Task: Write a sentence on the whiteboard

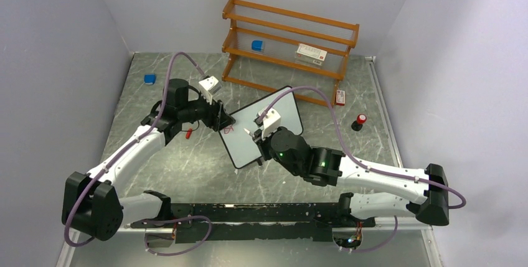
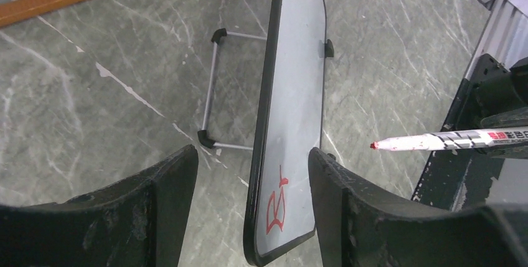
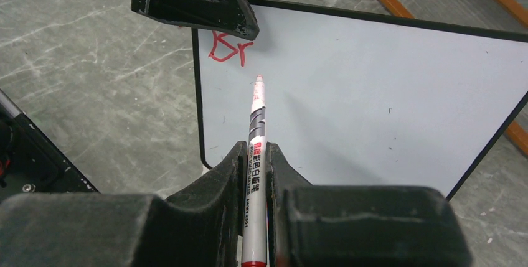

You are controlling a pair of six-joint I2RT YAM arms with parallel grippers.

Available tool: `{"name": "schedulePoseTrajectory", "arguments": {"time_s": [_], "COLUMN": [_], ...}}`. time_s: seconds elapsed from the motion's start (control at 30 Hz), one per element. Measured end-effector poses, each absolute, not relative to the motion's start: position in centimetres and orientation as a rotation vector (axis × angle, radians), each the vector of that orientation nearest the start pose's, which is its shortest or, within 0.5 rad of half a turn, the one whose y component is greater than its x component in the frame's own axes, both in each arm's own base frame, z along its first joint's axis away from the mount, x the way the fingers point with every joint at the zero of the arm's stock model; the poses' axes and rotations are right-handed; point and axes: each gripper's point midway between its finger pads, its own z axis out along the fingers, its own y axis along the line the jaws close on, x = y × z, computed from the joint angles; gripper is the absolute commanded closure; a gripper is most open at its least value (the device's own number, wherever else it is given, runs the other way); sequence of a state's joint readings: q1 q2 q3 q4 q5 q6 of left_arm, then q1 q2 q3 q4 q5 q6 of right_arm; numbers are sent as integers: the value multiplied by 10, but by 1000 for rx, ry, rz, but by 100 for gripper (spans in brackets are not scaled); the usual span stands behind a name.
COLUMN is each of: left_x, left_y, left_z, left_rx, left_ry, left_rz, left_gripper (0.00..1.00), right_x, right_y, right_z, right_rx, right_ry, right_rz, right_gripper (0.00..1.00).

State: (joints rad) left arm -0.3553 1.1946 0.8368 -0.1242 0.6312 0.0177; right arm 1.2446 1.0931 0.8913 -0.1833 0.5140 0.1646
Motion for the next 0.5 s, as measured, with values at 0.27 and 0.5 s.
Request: {"name": "schedulePoseTrajectory", "arguments": {"time_s": [0.27, 0.5], "left_x": [285, 283], "left_y": [-223, -227], "left_z": [184, 170], "left_rx": [755, 755], "left_ry": [1947, 1994], "left_rz": [-939, -993], "left_gripper": [32, 37], "right_x": [190, 192], "right_y": [303, 306], "right_z": [231, 229], "right_rx": [-693, -703], "right_ry": [1791, 1782], "right_rz": [427, 402], "right_gripper": [100, 100]}}
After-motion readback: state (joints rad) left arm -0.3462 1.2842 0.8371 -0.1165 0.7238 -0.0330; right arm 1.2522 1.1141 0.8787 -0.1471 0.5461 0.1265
